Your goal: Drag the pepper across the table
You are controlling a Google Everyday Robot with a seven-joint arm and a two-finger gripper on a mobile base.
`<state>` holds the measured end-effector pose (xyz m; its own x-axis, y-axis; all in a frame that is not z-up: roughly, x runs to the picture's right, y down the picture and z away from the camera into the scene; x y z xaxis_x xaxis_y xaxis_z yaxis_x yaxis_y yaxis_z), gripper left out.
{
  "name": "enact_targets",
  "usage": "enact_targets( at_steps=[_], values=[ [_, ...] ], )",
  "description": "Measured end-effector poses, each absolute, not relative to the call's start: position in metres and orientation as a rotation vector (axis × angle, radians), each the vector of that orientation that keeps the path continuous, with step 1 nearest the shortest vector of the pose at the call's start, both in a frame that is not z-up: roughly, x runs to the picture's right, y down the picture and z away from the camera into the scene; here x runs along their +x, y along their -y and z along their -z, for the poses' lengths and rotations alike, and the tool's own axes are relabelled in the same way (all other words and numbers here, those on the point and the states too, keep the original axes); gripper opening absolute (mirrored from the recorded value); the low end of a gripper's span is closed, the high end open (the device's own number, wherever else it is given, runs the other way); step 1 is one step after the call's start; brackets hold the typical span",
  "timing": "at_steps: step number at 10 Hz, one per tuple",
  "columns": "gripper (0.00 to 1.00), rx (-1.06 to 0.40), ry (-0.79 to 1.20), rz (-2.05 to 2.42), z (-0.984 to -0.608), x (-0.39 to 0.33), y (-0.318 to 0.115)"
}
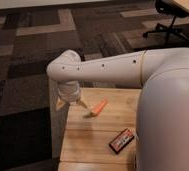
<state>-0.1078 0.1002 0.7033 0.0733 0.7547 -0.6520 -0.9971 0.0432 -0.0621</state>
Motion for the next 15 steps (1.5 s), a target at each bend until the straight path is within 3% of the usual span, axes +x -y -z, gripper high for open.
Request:
enact_targets(
  at_steps=[8,15],
  values=[
    [0.74,-0.578,-0.523,-1.449,-0.704,-0.104,-0.098],
    [0.74,-0.492,-0.45,-1.697,-0.744,-0.028,-0.079]
  ],
)
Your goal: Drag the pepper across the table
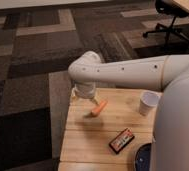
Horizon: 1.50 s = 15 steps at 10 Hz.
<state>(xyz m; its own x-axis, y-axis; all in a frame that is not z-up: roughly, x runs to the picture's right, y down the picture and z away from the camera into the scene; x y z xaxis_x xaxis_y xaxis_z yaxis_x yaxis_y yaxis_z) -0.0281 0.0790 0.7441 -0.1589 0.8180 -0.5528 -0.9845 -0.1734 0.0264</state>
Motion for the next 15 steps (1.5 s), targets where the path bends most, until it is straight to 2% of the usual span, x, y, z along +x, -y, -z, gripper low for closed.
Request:
enact_targets(
  at_steps=[7,12,15],
  values=[
    [0.74,-0.436,-0.402,-1.876,-0.767,0.015,-0.112],
    [0.74,-0.53,-0.409,-1.806,-0.797,-0.002,-0.12],
    [0.74,-0.552,-0.402,-1.766,-0.812,-0.007,-0.107]
  ],
)
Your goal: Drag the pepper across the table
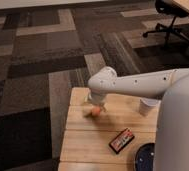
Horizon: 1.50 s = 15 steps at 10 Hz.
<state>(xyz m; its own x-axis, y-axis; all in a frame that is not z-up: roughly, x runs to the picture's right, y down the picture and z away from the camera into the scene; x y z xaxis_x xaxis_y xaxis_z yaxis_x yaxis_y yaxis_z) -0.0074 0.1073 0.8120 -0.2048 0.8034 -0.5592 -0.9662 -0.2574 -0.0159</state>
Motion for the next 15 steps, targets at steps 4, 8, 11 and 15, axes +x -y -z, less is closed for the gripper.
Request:
enact_targets(
  at_steps=[4,8,11,15],
  values=[
    [0.74,-0.563,-0.395,-1.747,-0.819,-0.012,-0.101],
    [0.74,-0.556,-0.395,-1.764,-0.823,-0.004,-0.108],
    [0.74,-0.561,-0.35,-1.722,-0.834,-0.012,-0.107],
    [0.74,-0.602,-0.314,-1.629,-0.846,-0.04,-0.107]
  ],
)
